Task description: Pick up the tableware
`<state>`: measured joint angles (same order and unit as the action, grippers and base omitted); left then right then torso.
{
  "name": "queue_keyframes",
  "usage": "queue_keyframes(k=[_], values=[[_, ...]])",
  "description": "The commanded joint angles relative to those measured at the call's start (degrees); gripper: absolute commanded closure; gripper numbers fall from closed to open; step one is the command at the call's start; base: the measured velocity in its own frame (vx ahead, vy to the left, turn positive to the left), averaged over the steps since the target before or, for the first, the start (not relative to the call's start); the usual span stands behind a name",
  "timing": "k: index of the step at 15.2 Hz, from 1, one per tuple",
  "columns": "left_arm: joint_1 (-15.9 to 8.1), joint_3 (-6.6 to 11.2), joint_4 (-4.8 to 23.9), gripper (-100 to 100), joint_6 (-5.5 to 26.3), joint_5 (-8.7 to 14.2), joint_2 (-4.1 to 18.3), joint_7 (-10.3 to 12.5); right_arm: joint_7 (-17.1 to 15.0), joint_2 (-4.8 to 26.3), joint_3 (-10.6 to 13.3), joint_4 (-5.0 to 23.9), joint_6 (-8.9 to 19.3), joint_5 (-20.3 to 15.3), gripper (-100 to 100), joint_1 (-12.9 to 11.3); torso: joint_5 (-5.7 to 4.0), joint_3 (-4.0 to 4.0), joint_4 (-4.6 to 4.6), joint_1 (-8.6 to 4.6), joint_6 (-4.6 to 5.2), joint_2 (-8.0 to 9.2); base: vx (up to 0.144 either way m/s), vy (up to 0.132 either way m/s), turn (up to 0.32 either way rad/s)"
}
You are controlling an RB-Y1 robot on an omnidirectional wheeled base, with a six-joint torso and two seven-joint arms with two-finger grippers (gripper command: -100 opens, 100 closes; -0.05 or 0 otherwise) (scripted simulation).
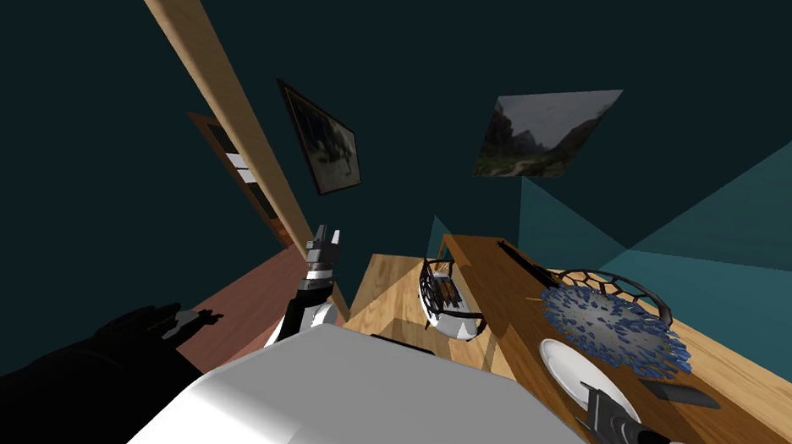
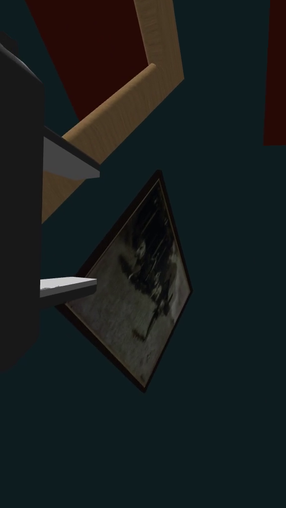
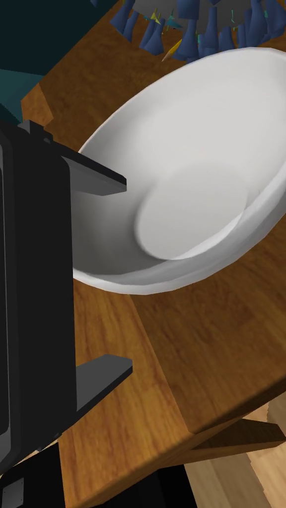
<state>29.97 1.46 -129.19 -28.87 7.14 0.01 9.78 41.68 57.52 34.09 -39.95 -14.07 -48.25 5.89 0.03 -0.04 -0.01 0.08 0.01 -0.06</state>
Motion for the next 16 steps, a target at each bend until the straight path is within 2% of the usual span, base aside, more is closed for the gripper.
queue_keyframes(k=[1,2,3,5,6,7,8,12,13,15,16], values=[[0.0,0.00,0.0,0,0.0,0.0,0.0,0.0,1.5,-0.6,-0.8,1.8,-0.8,-0.2,-100,-0.3,0.00,0.00,0.00,0.00,0.00,0.00,0.009,-0.006,0.007],[0.0,0.00,0.0,0,0.0,0.0,0.0,0.0,0.6,-0.3,-0.4,1.0,-0.4,-0.1,-100,-0.2,-0.01,0.04,0.01,-0.05,0.01,0.07,0.005,-0.003,0.003],[0.0,0.00,0.0,0,0.0,0.0,0.0,0.0,1.2,-2.2,-0.4,1.7,0.8,-0.2,-100,-0.4,-0.02,0.07,0.03,-0.06,0.01,0.11,0.013,-0.045,0.042],[0.0,0.01,0.0,0,0.0,0.0,0.0,0.0,1.5,-3.3,-0.3,1.9,1.7,-0.3,-100,-0.4,-0.07,0.06,0.03,-0.32,-0.01,0.09,0.030,-0.087,0.067],[0.0,0.01,0.0,0,0.0,0.0,0.0,0.0,1.5,-3.6,-0.3,2.0,2.0,-0.4,-100,-0.4,-0.10,0.04,0.02,-0.38,-0.01,0.06,0.023,-0.078,0.042],[0.0,0.01,0.0,0,0.0,0.0,0.0,0.0,1.9,-3.1,-0.5,2.2,1.0,-0.3,-100,-0.5,-0.10,0.05,0.02,-0.40,0.00,0.08,0.010,-0.047,0.016],[0.0,0.01,0.0,0,0.0,0.0,0.0,0.0,1.6,-3.1,-0.3,1.9,1.4,-0.3,100,-0.4,-0.08,0.07,0.03,-0.33,0.01,0.11,0.004,-0.018,0.004],[0.0,0.00,0.0,0,0.0,0.0,0.0,0.0,1.6,-3.1,-0.3,1.9,1.4,-0.3,100,-0.4,-0.03,0.11,0.05,-0.11,0.00,0.17,0.000,-0.002,-0.001],[0.0,0.00,0.0,0,0.0,0.0,0.0,0.0,1.1,-1.5,-0.4,1.5,0.3,-0.2,100,-0.3,-0.02,0.11,0.06,-0.10,0.00,0.18,-0.011,0.049,-0.051],[0.0,0.00,0.0,0,0.0,0.0,0.0,0.0,0.9,-0.4,-0.5,1.2,-0.6,-0.1,100,-0.3,0.07,0.17,0.08,0.19,0.07,0.27,-0.024,0.095,-0.083],[0.0,-0.01,0.0,0,0.0,0.0,0.0,0.0,1.1,-1.2,-0.3,1.4,0.2,-0.2,100,-0.4,0.10,0.20,0.09,0.32,0.07,0.33,-0.017,0.063,-0.036]])
